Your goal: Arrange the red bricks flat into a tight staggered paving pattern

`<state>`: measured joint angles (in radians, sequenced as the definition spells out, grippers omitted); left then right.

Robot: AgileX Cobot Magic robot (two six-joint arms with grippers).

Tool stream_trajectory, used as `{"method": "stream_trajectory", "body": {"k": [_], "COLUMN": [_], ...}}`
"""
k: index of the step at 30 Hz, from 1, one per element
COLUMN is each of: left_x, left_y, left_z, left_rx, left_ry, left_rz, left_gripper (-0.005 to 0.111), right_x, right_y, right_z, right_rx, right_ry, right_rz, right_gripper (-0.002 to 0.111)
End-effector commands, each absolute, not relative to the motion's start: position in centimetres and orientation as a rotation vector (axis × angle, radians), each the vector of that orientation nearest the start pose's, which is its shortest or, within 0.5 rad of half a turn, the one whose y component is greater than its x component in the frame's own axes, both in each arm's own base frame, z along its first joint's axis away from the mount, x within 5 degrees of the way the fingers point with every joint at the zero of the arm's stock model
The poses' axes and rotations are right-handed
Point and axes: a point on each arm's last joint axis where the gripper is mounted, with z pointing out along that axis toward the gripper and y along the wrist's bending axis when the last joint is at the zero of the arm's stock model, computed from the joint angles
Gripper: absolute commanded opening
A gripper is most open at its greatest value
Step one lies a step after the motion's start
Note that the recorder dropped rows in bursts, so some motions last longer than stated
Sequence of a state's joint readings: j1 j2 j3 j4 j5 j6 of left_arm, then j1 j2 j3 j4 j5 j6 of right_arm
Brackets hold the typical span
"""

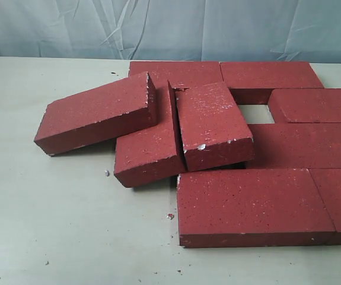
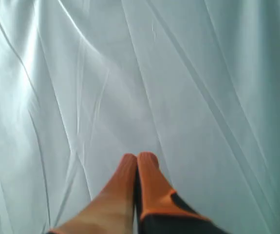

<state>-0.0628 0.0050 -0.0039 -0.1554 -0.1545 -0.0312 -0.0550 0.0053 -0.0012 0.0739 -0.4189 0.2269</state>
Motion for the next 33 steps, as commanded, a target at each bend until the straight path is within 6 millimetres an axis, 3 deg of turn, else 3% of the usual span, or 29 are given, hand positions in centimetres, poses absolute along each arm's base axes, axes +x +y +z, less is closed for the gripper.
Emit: {"method": "stream_trajectory", "body": {"k": [1, 5, 11, 19, 24, 28, 33], "left_x": [4.7, 4.7, 5.9, 10.7, 14.5, 18.1, 22.3], "left_y": [0.2, 0.3, 0.2, -0.5, -1.2, -1.8, -2.1], "left_z": [24.6, 25.0, 27.7, 30.5, 31.9, 32.7, 31.5], "left_rx": [-0.12, -0.122, -0.125, -0.017, 0.068, 0.154, 0.234], "left_ry": [1.101, 1.08, 1.095, 1.212, 1.281, 1.352, 1.552], "left_rz": [-0.192, -0.191, -0.183, -0.106, -0.068, -0.036, 0.009], "left_gripper": [0.0, 0.0, 0.0, 0.0, 0.0, 0.0, 0.0], "right_x": [4.3, 5.9, 9.3, 15.2, 18.9, 21.9, 24.8], "right_y": [-0.5, -0.3, 0.2, 0.3, 0.1, 0.0, -0.4], "right_z": [26.8, 28.8, 32.1, 33.6, 33.4, 32.2, 30.6], "right_rx": [0.202, 0.158, 0.013, -0.085, -0.122, -0.157, -0.16], "right_ry": [0.966, 1.034, 1.134, 1.291, 1.453, 1.582, 1.712], "right_rz": [0.207, 0.169, 0.078, 0.03, -0.013, -0.032, -0.049], "right_gripper": [-0.001, -0.001, -0.001, -0.001, -0.001, -0.001, -0.001]}}
